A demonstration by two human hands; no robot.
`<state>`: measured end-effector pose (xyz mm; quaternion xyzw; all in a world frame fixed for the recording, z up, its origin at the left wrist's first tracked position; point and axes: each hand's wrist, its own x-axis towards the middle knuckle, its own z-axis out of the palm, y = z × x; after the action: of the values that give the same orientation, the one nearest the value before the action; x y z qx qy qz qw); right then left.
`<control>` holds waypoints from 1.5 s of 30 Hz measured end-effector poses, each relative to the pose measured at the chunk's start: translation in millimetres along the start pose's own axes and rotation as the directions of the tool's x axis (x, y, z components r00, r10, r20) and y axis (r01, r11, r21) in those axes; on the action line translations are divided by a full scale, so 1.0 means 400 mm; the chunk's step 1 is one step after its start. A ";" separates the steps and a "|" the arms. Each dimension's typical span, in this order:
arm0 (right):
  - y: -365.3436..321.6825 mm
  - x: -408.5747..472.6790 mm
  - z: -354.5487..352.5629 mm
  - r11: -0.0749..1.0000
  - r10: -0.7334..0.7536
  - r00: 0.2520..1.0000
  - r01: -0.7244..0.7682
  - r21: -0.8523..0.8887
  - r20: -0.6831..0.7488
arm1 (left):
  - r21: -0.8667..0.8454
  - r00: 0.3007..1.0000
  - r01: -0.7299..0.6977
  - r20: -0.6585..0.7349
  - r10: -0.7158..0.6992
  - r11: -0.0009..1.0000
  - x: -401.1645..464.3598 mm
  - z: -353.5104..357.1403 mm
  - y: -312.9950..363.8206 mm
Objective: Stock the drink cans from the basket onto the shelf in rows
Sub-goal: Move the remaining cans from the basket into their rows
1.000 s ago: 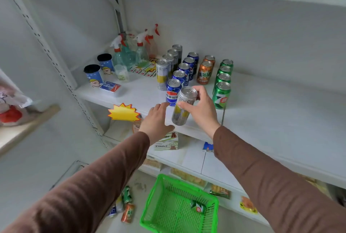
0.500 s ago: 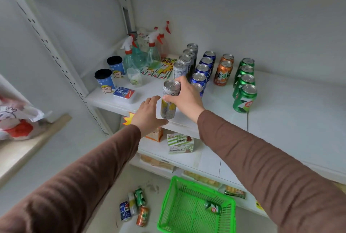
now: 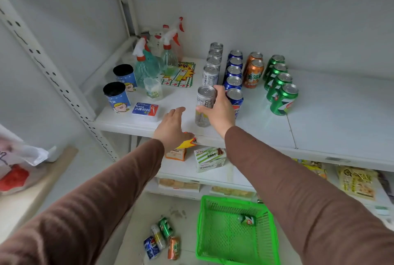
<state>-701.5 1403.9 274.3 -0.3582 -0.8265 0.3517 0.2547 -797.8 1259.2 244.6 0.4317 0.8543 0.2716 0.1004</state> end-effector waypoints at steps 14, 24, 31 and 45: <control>0.109 -0.046 0.152 0.964 0.239 0.969 -0.230 0.136 -0.055 | -0.014 0.997 -0.049 0.062 0.050 0.999 0.083 0.037 -0.030; 0.087 0.039 0.190 0.936 0.344 0.923 -0.324 0.135 -0.171 | -0.016 0.993 -0.078 0.084 0.079 0.997 0.153 0.044 -0.035; 0.094 0.075 0.196 0.927 0.373 0.912 -0.360 0.101 -0.173 | -0.025 0.993 -0.068 0.092 0.070 0.997 0.175 0.052 -0.026; 0.113 -0.009 0.155 0.929 0.342 0.939 -0.331 0.169 -0.041 | 0.005 0.997 -0.049 0.060 0.048 0.999 0.118 0.063 -0.020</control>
<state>-722.2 1398.9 200.5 -0.4850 -0.7128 0.4423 0.2471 -821.8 1302.3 222.1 0.4605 0.8410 0.2581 0.1180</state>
